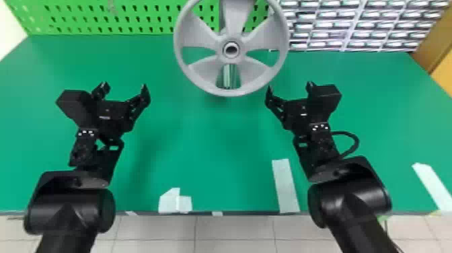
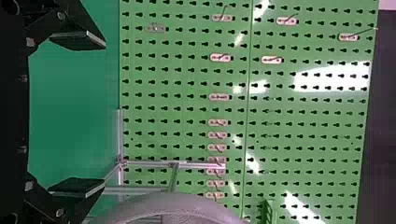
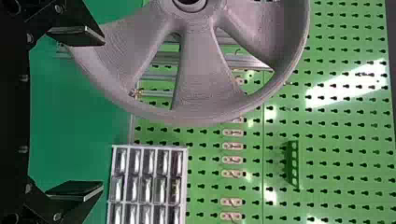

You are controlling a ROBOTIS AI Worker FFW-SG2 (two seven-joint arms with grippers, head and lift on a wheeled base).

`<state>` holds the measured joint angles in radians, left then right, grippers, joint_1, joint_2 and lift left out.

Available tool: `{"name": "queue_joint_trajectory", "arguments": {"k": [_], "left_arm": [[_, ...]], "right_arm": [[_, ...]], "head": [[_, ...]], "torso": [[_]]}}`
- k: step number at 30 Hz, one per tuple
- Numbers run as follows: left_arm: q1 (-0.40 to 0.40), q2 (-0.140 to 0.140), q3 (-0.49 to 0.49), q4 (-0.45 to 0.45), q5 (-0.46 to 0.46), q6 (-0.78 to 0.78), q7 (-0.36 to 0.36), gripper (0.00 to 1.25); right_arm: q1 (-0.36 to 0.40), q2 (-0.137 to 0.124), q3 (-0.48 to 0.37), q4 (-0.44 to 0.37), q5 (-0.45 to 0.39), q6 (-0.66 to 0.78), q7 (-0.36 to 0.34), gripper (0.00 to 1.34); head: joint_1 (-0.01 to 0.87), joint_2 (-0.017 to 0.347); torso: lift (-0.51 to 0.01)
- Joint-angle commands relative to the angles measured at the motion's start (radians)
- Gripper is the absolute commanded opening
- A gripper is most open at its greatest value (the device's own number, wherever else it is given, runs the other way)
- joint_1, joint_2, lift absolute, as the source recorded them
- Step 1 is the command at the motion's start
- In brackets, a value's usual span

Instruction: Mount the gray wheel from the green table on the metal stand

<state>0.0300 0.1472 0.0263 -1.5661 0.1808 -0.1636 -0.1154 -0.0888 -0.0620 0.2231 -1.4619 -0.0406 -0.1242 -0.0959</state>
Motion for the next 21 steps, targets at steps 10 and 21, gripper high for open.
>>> {"name": "queue_joint_trajectory", "arguments": {"k": [10,21], "left_arm": [[-0.002,0.0,0.001,0.001,0.003,0.001,0.0,1.02],[-0.004,0.0,0.0,0.0,0.005,-0.001,0.0,1.02]], "right_arm": [[-0.005,0.001,0.002,0.0,0.001,0.002,0.007,1.14],[-0.006,0.001,0.001,0.0,0.001,0.003,0.009,1.14]], "head": [[0.867,0.052],[0.867,0.052]], "torso": [[-0.1],[-0.1]]}}
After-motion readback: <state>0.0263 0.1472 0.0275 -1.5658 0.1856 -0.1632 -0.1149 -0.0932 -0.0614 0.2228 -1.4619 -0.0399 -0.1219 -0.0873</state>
